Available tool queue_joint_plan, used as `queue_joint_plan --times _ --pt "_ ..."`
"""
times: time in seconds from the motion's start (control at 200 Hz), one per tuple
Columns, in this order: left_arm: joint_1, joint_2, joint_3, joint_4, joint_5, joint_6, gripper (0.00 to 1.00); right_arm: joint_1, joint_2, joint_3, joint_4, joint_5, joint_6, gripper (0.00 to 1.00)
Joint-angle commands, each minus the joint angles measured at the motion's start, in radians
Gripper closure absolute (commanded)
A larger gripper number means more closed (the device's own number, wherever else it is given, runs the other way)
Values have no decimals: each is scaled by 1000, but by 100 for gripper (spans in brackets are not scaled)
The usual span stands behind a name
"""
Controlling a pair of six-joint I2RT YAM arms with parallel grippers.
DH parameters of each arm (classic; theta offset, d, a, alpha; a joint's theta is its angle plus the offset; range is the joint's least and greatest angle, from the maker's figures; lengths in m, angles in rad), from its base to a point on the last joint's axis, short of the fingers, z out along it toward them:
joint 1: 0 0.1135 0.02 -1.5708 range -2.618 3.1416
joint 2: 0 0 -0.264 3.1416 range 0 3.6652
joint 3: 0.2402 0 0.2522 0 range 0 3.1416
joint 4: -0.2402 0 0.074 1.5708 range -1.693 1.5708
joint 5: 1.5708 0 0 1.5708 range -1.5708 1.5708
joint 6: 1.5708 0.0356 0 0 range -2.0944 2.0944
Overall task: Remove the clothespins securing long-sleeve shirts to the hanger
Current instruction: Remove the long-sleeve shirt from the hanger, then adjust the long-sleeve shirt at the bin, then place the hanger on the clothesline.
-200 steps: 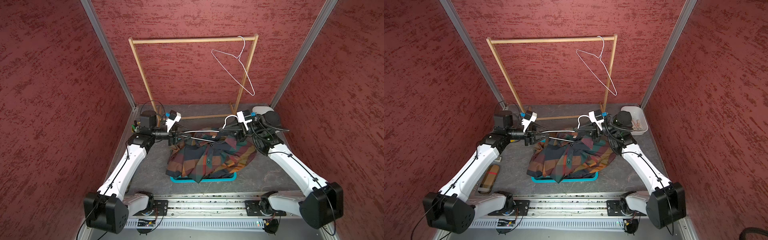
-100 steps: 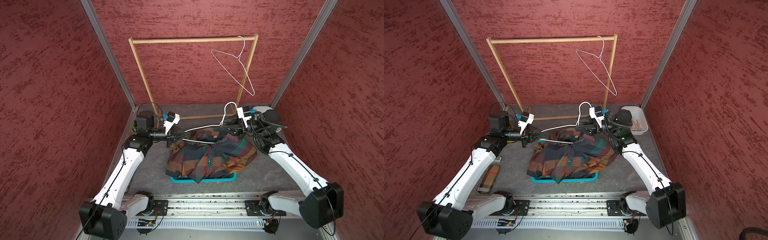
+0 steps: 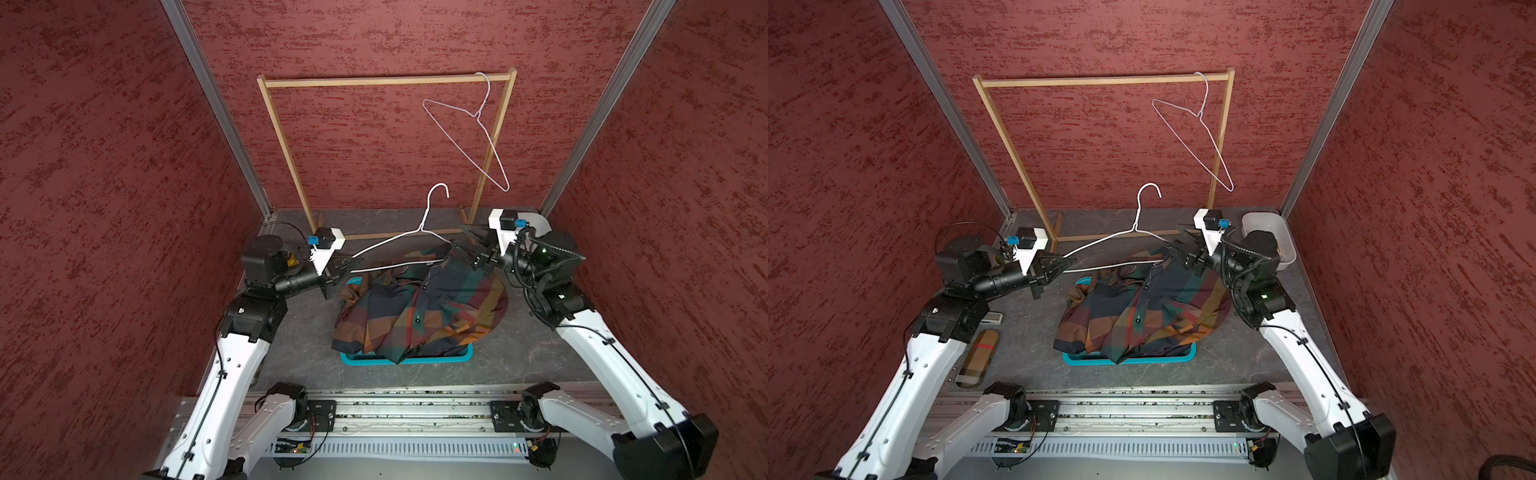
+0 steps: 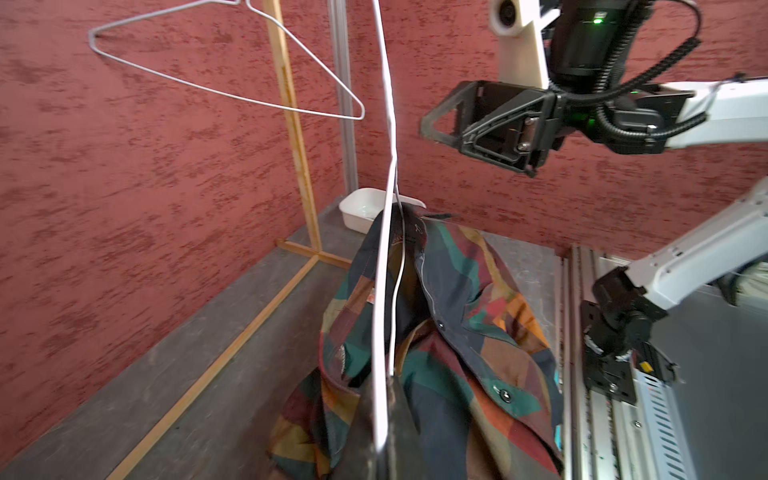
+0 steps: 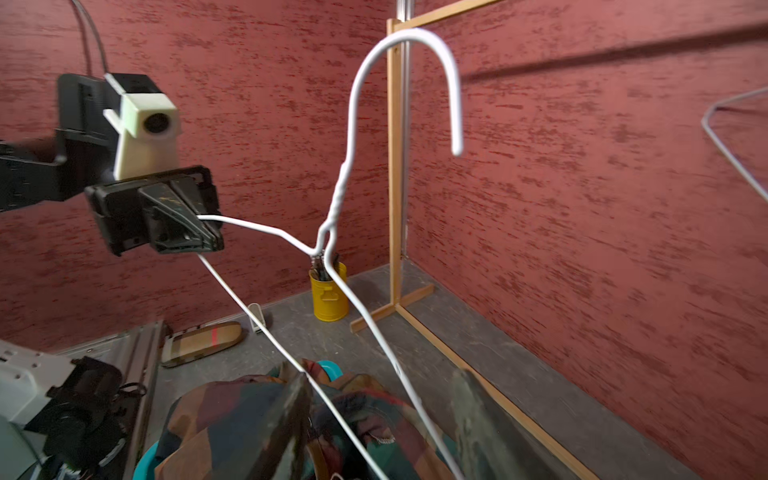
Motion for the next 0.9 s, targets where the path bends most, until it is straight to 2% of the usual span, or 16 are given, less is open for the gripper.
queue_joint_plan --times 0.0,0.18,0.301,0.396,0.531,0.691,0.832,0.892 --pt "-5 -27 -3 43 -150 -15 100 -12 -54 -39 -146 190 34 41" --pt "-4 -68 12 21 -141 5 100 -46 -104 -77 -325 335 100 38" --pt "-4 -97 26 -3 -167 20 100 -93 -133 -145 -342 311 193 38" --pt "-5 -117 30 15 -193 10 100 -125 -150 -189 -383 352 237 35" --pt "-5 -138 29 93 -287 -10 100 -190 -150 -237 -438 340 285 34" --pt "-9 -114 54 205 -406 -26 100 -235 -183 -353 -364 216 386 34" --pt "-30 -40 101 276 -527 -22 100 -239 -184 -484 -134 24 536 39" --pt "-45 1 130 297 -599 -18 100 -238 -182 -519 -77 -19 575 41"
